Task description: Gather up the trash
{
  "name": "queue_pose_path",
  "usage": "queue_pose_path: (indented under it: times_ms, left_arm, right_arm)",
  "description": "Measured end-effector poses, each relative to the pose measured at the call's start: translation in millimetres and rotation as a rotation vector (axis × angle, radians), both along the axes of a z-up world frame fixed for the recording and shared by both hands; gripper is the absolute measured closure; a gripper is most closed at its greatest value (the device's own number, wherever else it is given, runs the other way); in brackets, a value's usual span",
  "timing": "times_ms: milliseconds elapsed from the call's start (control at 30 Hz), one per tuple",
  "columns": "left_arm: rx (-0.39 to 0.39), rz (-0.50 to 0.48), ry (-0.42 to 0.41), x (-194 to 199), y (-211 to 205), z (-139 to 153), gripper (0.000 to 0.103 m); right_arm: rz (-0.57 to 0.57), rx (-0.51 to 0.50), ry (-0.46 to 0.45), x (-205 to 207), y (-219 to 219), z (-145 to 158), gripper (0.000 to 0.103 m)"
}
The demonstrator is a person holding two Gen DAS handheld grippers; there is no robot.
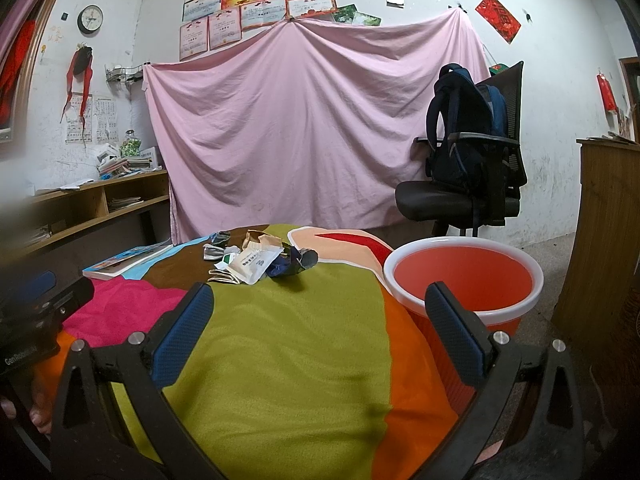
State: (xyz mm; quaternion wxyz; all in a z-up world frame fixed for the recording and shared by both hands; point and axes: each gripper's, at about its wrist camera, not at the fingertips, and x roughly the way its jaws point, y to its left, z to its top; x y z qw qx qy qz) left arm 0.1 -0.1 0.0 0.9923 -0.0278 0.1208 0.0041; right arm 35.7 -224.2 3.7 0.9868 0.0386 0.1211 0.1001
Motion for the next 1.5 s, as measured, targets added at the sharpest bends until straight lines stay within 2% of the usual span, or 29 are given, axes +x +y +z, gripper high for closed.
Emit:
queue_pose_path:
  times_ms: [933, 1067, 1267, 1500]
  left_arm:
    - [0.003, 0.003, -0.001, 0, 0, 0, 0.002]
    - [-0.015, 0.019, 0.003, 2, 3, 4, 0.002]
    - [-0.028, 0.040, -0.027, 8, 11, 23, 0.002]
    - [-0.025, 0.026, -0.046, 35, 12, 47, 0.002]
  right_arm:
    - [0.003, 0.003, 0.005, 2, 0, 0, 0.000]
    - [0.022, -0.005, 0.006, 7, 1, 1, 0.000]
    - [0.051, -0.010, -0.037, 2, 0, 21, 0.000]
    - [0.059, -0.058, -0.100, 35, 1, 50, 0.000]
